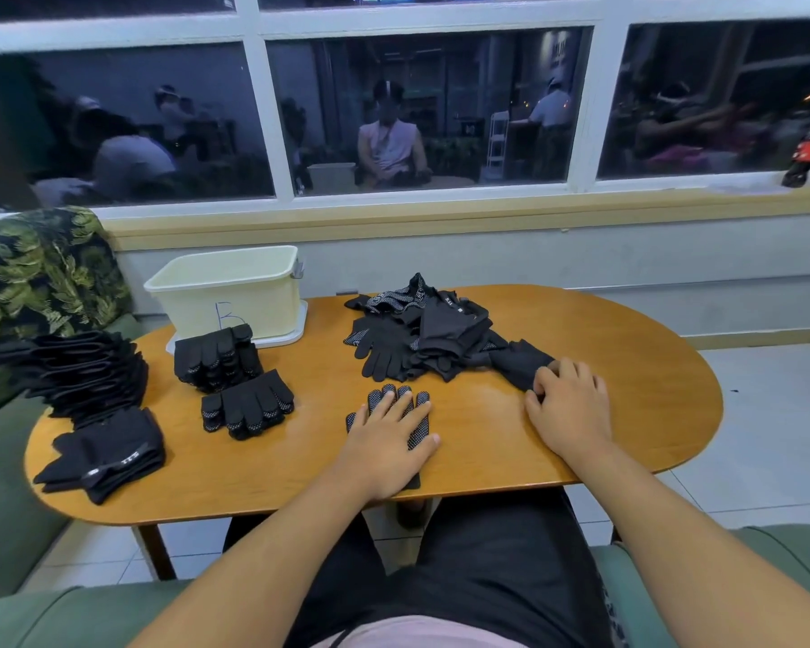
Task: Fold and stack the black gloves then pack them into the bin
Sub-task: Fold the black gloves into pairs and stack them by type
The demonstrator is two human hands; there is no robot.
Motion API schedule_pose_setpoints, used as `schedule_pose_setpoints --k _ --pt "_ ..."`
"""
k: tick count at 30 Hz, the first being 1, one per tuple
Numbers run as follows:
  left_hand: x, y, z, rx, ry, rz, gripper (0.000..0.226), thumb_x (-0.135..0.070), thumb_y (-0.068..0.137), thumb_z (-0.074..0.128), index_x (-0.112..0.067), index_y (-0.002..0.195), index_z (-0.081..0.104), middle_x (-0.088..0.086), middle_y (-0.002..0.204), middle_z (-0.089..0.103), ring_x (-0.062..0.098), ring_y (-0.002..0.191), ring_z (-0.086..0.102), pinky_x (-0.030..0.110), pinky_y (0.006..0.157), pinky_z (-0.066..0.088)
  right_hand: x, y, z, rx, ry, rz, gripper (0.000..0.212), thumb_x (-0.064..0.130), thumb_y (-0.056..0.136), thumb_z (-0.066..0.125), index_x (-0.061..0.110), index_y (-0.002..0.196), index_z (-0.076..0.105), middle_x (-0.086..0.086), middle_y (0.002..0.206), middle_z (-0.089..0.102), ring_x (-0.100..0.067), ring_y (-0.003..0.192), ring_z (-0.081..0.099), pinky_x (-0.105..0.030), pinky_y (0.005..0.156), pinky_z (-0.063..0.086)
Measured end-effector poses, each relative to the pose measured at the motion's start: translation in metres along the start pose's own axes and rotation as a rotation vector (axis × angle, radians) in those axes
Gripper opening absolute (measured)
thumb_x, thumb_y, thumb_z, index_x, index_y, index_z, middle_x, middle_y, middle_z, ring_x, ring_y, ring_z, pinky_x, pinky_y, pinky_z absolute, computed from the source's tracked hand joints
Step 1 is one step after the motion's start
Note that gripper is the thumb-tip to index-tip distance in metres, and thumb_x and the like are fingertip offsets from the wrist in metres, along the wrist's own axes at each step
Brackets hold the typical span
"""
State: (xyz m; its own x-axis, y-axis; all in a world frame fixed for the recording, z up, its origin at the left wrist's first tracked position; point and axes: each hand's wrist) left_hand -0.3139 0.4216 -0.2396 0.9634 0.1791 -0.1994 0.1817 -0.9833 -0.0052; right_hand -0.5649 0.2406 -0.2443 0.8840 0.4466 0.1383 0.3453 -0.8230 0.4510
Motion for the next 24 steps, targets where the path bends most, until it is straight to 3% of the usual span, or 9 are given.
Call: schedule_pose_setpoints --k 4,10,15,18,24 --pt "0.000 0.002 -0.001 0.039 0.022 -0.005 0.072 -0.078 0.102 0.015 -0.049 0.167 0.002 -0.011 0.178 -0.006 0.017 0.164 -0.012 0.055 0.132 -0.003 -0.001 0.006 0.002 0.079 0.087 0.013 0.009 0.039 0.104 0.051 0.031 0.104 0.056 0.008 0.112 0.063 -0.019 0.110 0.057 -0.040 0.093 0.044" --pt "0.002 0.007 -0.003 0.075 0.046 0.011 0.075 -0.080 0.101 0.013 -0.048 0.167 -0.003 -0.010 0.177 -0.011 0.017 0.163 -0.015 0.055 0.131 -0.006 0.005 0.021 0.001 0.208 -0.022 0.094 0.030 0.038 0.109 0.038 0.025 0.130 0.056 0.000 0.135 0.063 -0.025 0.129 0.055 -0.047 0.104 0.041" --pt "0.011 0.015 -0.008 0.089 0.039 0.053 0.078 -0.083 0.099 0.015 -0.049 0.167 -0.002 -0.011 0.177 -0.011 0.015 0.163 -0.014 0.056 0.131 -0.004 0.023 0.048 -0.008 0.322 -0.113 0.127 0.044 0.039 0.106 0.040 0.023 0.145 0.052 -0.005 0.150 0.054 -0.029 0.140 0.046 -0.051 0.111 0.039" --pt "0.012 0.015 -0.008 0.071 0.007 0.053 0.075 -0.080 0.101 0.016 -0.049 0.168 0.003 -0.012 0.178 -0.007 0.013 0.164 -0.011 0.054 0.132 -0.003 0.038 0.068 -0.008 0.282 0.001 0.035 0.041 0.030 0.106 0.045 0.027 0.144 0.059 -0.001 0.144 0.058 -0.028 0.137 0.048 -0.052 0.112 0.039" --pt "0.013 0.014 -0.007 0.013 -0.055 0.050 0.072 -0.078 0.102 0.019 -0.048 0.168 0.012 -0.014 0.178 0.001 0.010 0.164 -0.007 0.051 0.133 -0.002 0.058 0.118 0.004 0.342 0.135 0.096 0.033 0.018 0.097 0.053 0.029 0.125 0.069 -0.005 0.126 0.069 -0.033 0.116 0.059 -0.043 0.089 0.043"
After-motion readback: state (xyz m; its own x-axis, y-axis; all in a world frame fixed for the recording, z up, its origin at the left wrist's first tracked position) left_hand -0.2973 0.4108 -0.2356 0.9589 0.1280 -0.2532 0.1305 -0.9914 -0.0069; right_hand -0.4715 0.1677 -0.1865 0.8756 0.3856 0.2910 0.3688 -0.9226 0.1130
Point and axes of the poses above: each hand's wrist, its own y-axis towards the middle knuckle, its own z-axis out of the palm, x = y × z
